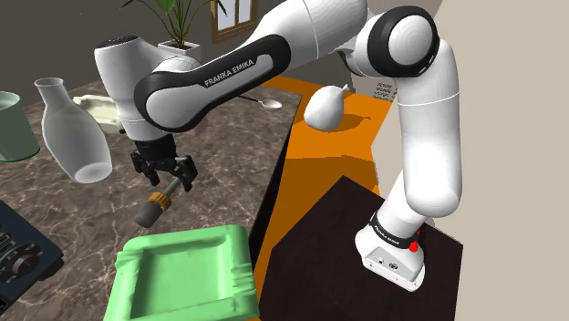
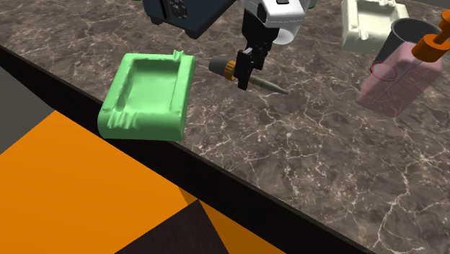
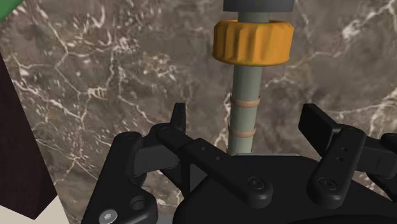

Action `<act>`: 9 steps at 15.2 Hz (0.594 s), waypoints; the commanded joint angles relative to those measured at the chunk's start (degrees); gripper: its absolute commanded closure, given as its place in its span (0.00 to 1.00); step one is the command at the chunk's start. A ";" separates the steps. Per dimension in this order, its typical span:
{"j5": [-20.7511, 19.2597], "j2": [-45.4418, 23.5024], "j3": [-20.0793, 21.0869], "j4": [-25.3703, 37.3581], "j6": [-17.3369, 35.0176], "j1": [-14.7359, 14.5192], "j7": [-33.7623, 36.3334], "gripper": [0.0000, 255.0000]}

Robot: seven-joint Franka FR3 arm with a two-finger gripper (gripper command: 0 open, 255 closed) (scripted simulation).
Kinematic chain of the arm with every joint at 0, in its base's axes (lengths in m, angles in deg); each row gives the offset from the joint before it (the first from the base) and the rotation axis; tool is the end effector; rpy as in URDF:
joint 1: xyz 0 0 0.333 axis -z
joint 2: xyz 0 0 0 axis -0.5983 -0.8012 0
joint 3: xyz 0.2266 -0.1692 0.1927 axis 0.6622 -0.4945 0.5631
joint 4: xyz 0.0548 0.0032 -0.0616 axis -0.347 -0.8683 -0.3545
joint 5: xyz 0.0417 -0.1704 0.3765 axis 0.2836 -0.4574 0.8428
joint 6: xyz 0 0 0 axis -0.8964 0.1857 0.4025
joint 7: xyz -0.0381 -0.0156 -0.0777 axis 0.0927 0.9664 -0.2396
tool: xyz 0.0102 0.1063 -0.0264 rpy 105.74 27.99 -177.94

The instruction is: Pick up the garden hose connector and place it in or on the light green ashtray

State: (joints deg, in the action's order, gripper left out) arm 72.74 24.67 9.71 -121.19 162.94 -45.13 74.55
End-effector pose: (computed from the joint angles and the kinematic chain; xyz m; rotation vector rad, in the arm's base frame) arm 0.5487 0.4190 0.3439 2.5710 -1.5807 -0.1028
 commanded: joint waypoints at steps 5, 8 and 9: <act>0.00 0.00 0.00 -0.01 0.01 0.00 0.00 1.00; 0.00 0.00 0.00 -0.01 0.01 0.00 0.00 1.00; 0.00 0.00 0.00 -0.01 0.01 0.00 0.00 1.00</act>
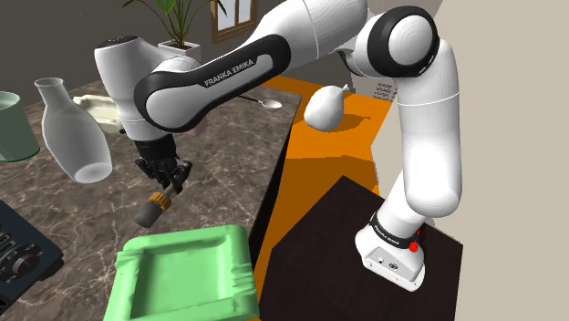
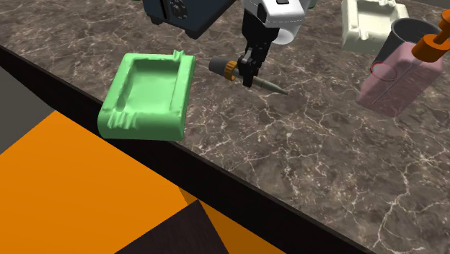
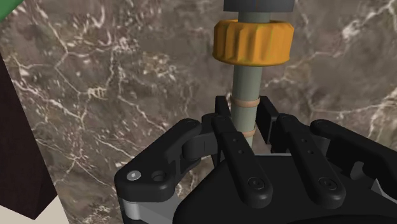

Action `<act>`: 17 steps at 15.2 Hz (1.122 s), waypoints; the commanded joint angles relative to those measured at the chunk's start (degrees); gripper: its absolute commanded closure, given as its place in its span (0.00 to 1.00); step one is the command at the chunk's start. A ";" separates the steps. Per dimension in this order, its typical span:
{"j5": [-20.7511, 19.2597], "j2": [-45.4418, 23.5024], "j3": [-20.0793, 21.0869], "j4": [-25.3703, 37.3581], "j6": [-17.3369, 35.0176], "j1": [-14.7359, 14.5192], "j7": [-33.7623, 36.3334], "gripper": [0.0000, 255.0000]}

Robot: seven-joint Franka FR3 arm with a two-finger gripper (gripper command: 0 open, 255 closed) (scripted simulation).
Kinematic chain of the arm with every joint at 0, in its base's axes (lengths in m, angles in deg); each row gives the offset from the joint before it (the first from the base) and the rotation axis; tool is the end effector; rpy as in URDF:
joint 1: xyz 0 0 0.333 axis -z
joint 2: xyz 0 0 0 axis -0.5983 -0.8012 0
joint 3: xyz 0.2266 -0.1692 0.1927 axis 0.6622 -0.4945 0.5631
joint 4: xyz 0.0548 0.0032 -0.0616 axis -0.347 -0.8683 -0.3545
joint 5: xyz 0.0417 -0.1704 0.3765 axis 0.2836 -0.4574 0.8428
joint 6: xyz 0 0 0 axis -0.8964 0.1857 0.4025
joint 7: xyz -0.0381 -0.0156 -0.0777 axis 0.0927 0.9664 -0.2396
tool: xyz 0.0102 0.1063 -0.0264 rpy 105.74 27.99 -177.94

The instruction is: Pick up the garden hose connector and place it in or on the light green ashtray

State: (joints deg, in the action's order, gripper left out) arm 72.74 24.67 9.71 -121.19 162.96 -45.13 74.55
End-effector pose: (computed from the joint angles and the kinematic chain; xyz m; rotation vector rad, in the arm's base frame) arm 0.5488 0.4190 0.3440 2.5713 -1.5809 -0.1027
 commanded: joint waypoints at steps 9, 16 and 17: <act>1.20 1.87 0.73 2.04 -3.63 0.30 -0.66 1.00; 2.35 3.59 1.40 5.12 -8.12 0.41 -1.31 1.00; 2.49 3.79 1.47 5.63 -8.79 0.41 -1.40 1.00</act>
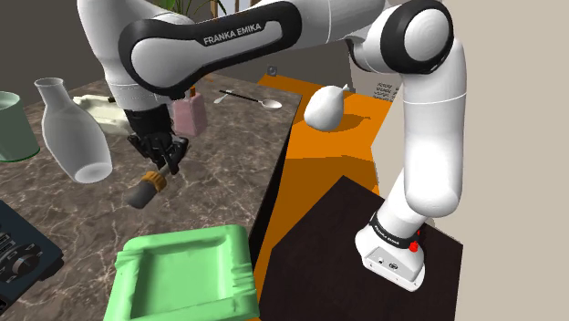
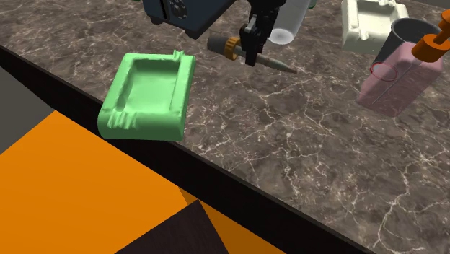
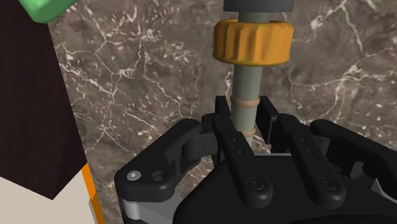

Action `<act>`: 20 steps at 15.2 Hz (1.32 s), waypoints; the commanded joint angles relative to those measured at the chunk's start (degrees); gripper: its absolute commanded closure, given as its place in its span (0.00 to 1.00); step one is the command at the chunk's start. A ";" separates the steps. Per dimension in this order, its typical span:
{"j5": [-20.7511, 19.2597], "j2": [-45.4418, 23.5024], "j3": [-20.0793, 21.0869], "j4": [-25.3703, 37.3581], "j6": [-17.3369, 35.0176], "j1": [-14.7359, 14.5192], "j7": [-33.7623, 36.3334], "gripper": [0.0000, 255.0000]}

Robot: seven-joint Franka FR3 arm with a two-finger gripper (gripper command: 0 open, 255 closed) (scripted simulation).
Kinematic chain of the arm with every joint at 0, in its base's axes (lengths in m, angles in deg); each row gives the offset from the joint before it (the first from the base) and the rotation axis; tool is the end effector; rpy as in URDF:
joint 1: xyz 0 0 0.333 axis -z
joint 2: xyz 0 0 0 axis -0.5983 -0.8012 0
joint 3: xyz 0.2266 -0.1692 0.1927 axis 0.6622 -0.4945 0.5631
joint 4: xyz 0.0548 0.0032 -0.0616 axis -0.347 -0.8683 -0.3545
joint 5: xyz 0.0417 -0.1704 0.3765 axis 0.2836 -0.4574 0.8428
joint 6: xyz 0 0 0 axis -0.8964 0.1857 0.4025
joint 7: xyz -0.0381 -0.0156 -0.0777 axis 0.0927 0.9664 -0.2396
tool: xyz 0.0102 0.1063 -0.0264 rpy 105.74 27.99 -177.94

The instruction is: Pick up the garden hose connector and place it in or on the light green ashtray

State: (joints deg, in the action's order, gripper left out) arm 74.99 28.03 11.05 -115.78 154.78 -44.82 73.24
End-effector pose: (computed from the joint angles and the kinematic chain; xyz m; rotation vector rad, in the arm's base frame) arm 0.5498 0.4199 0.4159 2.5718 -1.5807 -0.1027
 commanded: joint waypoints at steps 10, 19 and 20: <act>1.79 2.96 1.20 3.63 -6.13 -0.33 0.16 1.00; 7.32 12.32 5.89 -8.83 -1.63 -2.49 7.73 1.00; 7.88 13.12 6.40 -9.79 -1.29 -2.91 8.63 1.00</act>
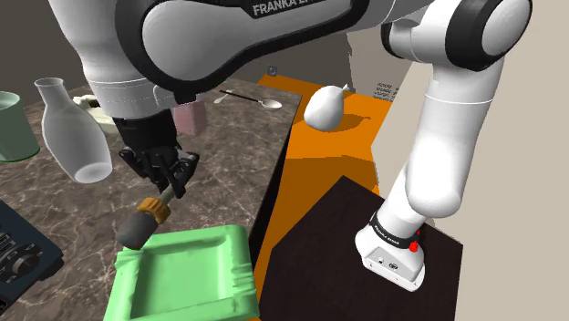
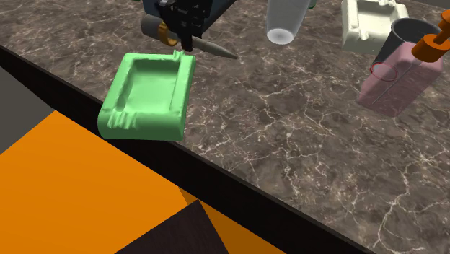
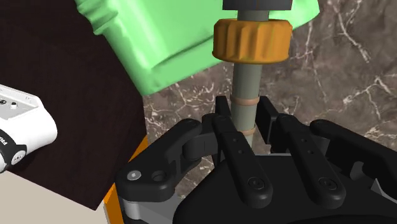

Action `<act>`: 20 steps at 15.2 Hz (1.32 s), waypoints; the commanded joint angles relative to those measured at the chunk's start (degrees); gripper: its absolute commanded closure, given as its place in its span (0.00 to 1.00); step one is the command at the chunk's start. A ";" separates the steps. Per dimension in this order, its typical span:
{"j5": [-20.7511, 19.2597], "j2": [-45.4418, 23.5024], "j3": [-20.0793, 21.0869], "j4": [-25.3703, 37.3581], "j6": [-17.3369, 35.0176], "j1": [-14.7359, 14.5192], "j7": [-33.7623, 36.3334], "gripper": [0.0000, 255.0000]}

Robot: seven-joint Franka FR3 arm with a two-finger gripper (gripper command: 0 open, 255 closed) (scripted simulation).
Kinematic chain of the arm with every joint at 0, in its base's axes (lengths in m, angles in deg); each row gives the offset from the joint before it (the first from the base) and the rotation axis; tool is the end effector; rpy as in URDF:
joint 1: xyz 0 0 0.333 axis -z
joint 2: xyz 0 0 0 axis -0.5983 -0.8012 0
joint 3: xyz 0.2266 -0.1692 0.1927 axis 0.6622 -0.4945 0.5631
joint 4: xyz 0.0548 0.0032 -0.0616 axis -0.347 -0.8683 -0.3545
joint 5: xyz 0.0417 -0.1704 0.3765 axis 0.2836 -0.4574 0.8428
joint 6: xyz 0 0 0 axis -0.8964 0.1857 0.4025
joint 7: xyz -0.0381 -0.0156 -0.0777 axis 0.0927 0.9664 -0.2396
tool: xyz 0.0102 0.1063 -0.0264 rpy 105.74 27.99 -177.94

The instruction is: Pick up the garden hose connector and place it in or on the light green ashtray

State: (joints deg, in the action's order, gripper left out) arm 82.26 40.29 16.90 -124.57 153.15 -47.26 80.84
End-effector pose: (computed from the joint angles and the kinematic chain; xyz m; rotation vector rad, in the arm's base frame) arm 0.4221 0.4750 0.4743 2.5722 -1.5793 -0.1029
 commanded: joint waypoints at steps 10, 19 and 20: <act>3.52 4.50 4.24 -6.87 3.58 -4.38 8.30 1.00; 1.48 1.92 3.62 -11.38 9.90 -5.00 9.38 1.00; 1.20 1.57 3.53 -11.81 10.58 -5.10 9.54 1.00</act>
State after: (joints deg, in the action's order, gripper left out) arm 83.75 42.21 20.53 -135.95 163.01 -52.28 90.24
